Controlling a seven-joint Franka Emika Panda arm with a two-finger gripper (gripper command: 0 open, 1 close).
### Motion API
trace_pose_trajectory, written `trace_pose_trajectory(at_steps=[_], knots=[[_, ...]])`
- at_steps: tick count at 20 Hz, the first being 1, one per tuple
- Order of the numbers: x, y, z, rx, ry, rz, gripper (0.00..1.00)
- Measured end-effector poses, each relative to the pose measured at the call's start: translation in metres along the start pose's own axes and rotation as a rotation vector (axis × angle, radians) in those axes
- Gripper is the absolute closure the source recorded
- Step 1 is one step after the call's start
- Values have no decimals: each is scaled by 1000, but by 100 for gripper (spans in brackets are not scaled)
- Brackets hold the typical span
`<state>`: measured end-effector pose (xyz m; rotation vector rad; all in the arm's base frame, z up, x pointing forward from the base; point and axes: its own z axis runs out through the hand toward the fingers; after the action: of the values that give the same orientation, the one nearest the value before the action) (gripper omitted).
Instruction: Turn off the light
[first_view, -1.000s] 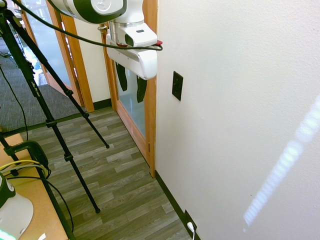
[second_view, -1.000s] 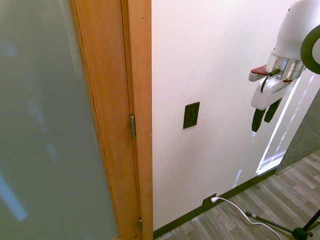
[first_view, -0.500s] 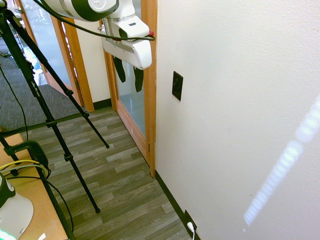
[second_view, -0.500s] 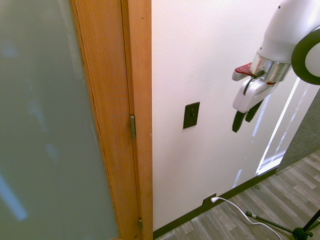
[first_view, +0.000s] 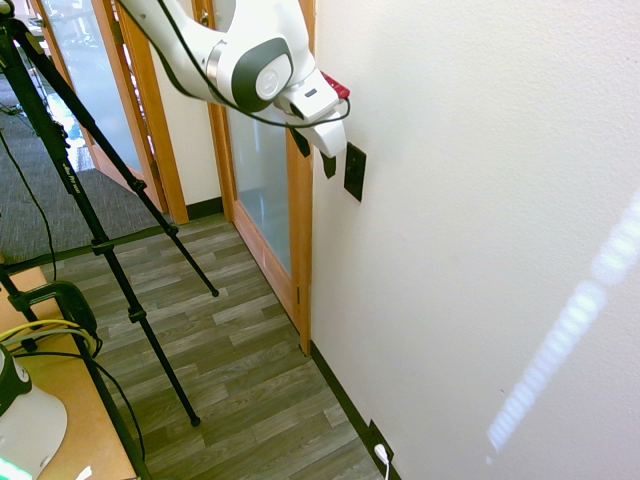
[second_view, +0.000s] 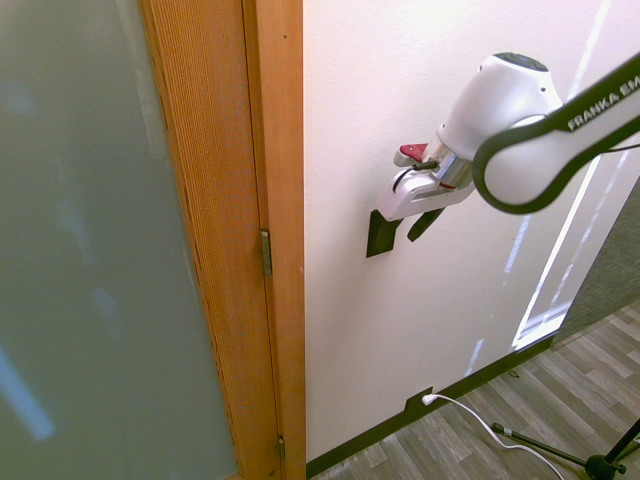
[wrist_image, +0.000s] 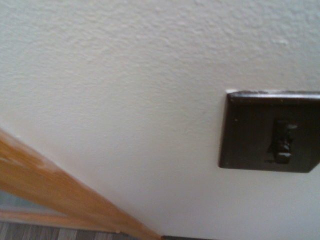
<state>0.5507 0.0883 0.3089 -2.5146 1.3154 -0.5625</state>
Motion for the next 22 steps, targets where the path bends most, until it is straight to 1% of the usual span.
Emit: trace_pose_trajectory(at_steps=[3,5,6,9,11,16,22], knots=[[18,15,-2,-17,98,74,100],[28,12,-10,-9,160,107,100],[22,7,-12,-1,179,111,100],[-16,-5,-10,0,190,114,100],[-26,-6,-8,-6,192,123,100],[-11,-1,-9,-6,210,152,100],[10,-2,-7,9,198,173,100]])
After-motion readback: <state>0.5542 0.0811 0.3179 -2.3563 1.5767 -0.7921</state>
